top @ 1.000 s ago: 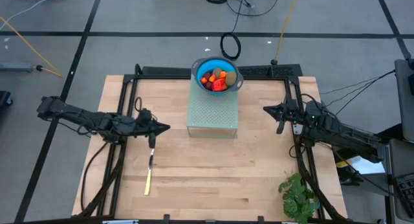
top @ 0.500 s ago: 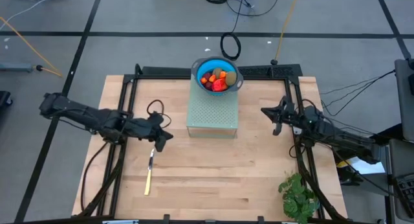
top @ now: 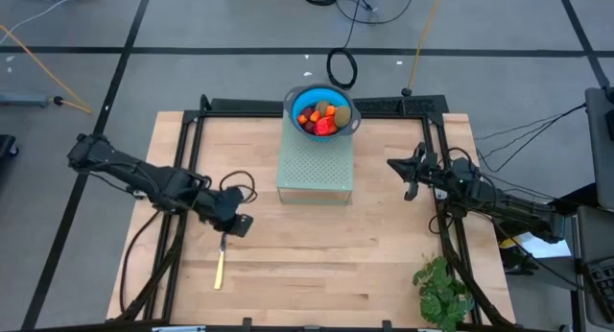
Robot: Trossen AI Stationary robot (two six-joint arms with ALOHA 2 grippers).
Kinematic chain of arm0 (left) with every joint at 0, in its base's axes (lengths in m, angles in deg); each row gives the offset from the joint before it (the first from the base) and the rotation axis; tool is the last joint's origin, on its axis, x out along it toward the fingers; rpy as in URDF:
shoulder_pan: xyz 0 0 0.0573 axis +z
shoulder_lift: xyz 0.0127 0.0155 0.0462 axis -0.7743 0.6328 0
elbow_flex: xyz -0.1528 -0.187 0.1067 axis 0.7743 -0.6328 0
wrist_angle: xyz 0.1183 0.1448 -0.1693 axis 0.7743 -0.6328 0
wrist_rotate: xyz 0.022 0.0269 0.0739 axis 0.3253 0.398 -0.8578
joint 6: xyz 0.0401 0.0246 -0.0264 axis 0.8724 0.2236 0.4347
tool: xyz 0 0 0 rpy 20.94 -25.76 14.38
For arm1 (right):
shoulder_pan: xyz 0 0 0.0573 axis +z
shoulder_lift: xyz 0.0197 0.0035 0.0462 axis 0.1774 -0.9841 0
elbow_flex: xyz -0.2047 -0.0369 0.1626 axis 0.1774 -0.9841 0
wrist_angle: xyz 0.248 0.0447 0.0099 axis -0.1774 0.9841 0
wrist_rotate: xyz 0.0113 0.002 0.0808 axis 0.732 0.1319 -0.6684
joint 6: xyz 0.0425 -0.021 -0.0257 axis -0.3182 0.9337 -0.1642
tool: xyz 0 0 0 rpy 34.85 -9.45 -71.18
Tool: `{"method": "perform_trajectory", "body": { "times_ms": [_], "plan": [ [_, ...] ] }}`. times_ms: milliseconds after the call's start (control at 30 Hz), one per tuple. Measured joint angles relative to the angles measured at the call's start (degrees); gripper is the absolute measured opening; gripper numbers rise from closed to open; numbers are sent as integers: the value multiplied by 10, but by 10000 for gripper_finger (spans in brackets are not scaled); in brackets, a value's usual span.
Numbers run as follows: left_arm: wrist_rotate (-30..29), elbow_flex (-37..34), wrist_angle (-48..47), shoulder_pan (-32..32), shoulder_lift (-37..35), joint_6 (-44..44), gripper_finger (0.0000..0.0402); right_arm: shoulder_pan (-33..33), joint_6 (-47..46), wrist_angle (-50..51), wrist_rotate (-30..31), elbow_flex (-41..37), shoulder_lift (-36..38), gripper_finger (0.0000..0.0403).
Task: Pick & Place Fruit
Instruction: Put the yellow knife on the shelf
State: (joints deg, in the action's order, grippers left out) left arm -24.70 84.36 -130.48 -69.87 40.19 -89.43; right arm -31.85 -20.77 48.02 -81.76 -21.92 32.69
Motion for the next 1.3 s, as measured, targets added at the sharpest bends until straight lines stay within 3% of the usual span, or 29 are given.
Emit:
{"method": "perform_trajectory", "body": {
  "times_ms": [267,767,967,1300],
  "plan": [
    [43,0,-33,-81,36,-198,2,0,6,-11,0,0,0,0],
    [45,0,-25,-203,127,-332,44,0,6,-11,0,-1,0,0],
    [44,-1,-25,-219,148,-355,101,0,4,-11,-1,-1,0,0],
    [39,-1,-28,-225,176,-385,237,0,4,-11,-1,-1,0,0]
  ]
}}
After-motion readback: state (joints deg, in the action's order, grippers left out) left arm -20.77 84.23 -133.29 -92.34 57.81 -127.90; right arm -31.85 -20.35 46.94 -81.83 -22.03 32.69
